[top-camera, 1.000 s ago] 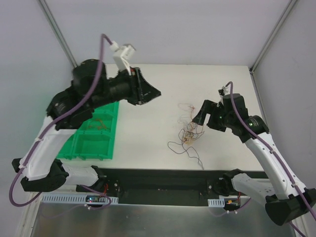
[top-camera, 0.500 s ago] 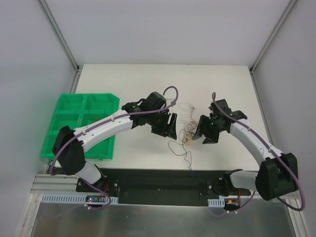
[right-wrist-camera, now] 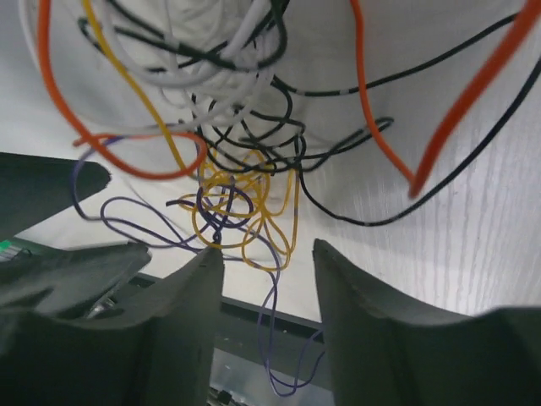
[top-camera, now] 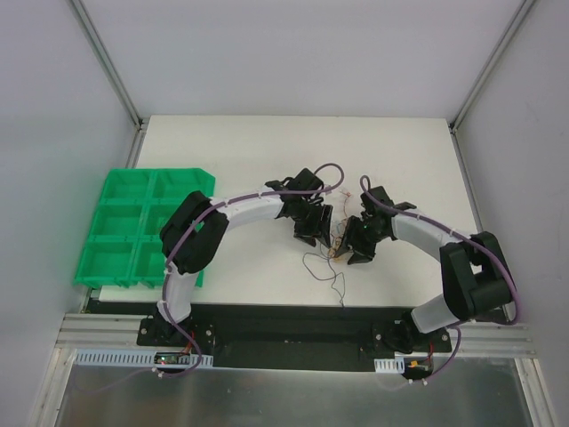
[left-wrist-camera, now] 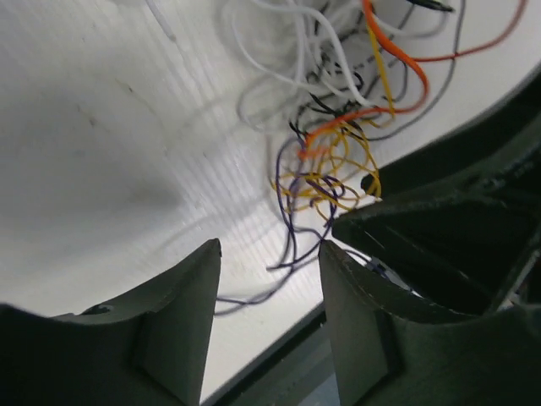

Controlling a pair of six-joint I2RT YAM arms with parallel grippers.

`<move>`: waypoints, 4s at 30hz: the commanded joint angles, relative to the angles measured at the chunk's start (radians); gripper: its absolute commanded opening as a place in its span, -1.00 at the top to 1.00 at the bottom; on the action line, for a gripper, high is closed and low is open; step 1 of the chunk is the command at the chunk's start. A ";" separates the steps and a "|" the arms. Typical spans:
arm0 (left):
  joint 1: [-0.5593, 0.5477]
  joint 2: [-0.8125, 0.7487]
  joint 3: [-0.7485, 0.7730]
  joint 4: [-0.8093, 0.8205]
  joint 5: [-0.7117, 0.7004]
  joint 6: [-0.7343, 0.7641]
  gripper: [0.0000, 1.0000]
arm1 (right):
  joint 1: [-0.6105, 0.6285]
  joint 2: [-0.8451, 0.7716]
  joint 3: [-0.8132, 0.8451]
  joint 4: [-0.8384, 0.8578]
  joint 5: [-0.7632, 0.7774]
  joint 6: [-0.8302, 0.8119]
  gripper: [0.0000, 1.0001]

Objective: Untangle the cables

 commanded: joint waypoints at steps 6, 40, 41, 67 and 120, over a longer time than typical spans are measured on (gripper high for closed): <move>0.062 0.044 0.081 0.009 0.015 0.071 1.00 | 0.025 -0.008 0.077 -0.079 0.219 0.006 0.79; 0.293 -0.846 -0.130 -0.166 -0.275 0.092 1.00 | -0.418 -0.499 0.213 -0.593 0.692 -0.225 1.00; 0.298 -0.860 -0.128 -0.187 -0.324 0.091 1.00 | -0.468 -0.514 0.212 -0.586 0.669 -0.230 0.99; 0.409 -0.945 0.176 0.094 0.203 -0.007 1.00 | -0.282 -0.266 0.325 -0.514 0.174 -0.387 -0.60; 0.409 -0.845 0.807 0.092 0.037 -0.044 1.00 | -0.026 -0.003 0.482 -0.370 0.026 -0.238 -0.38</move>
